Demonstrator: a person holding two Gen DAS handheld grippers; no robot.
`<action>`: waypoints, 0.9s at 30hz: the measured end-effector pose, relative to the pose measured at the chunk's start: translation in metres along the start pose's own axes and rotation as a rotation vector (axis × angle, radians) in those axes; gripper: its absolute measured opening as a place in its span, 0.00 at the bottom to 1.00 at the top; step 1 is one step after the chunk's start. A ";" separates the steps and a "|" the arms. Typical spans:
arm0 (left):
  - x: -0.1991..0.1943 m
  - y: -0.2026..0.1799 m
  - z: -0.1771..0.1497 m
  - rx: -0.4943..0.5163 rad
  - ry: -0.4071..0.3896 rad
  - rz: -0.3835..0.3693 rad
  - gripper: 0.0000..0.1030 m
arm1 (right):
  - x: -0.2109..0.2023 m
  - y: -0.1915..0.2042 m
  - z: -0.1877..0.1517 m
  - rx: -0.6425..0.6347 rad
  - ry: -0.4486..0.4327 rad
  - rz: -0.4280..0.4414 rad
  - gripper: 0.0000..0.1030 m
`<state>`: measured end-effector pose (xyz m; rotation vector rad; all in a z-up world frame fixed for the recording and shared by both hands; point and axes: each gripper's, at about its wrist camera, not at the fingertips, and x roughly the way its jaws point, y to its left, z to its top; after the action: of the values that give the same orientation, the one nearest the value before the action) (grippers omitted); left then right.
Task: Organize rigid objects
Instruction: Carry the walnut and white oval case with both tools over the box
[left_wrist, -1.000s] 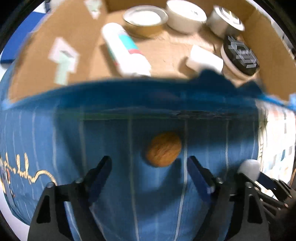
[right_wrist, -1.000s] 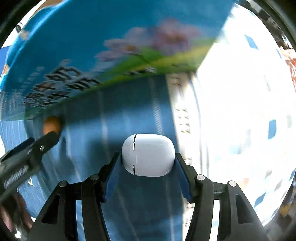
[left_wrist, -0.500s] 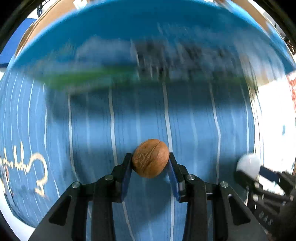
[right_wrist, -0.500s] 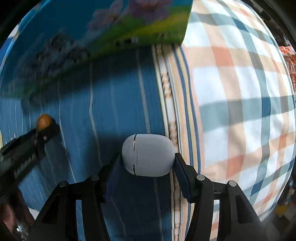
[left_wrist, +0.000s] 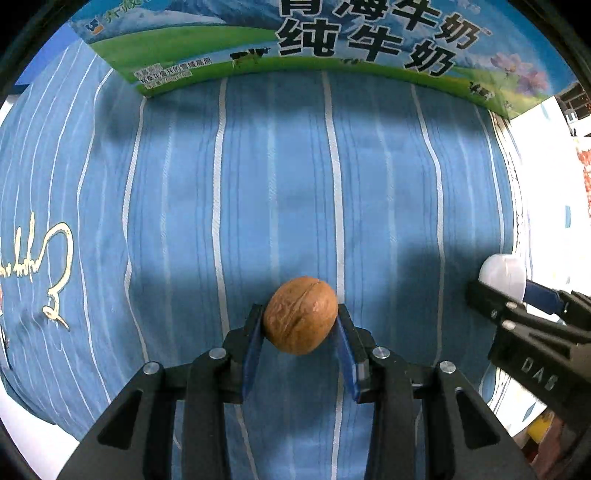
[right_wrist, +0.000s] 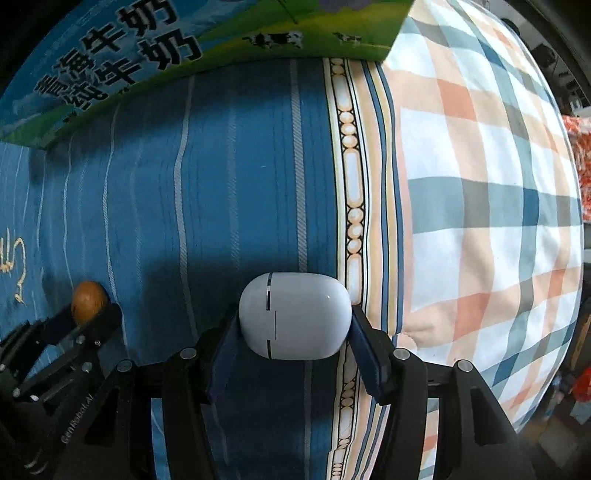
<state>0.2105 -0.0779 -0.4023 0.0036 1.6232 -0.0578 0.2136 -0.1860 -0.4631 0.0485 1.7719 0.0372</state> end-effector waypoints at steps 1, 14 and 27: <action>0.002 -0.003 -0.001 -0.003 -0.002 -0.001 0.33 | 0.000 0.004 0.000 -0.005 -0.002 -0.004 0.58; -0.052 0.020 -0.003 -0.003 -0.051 -0.028 0.33 | -0.048 -0.002 -0.013 -0.056 -0.078 0.015 0.58; -0.179 0.029 -0.006 0.018 -0.254 -0.059 0.33 | -0.165 -0.015 -0.035 -0.045 -0.250 0.115 0.58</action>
<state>0.2156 -0.0429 -0.2246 -0.0370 1.3688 -0.1136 0.2121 -0.2096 -0.2951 0.1180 1.5160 0.1481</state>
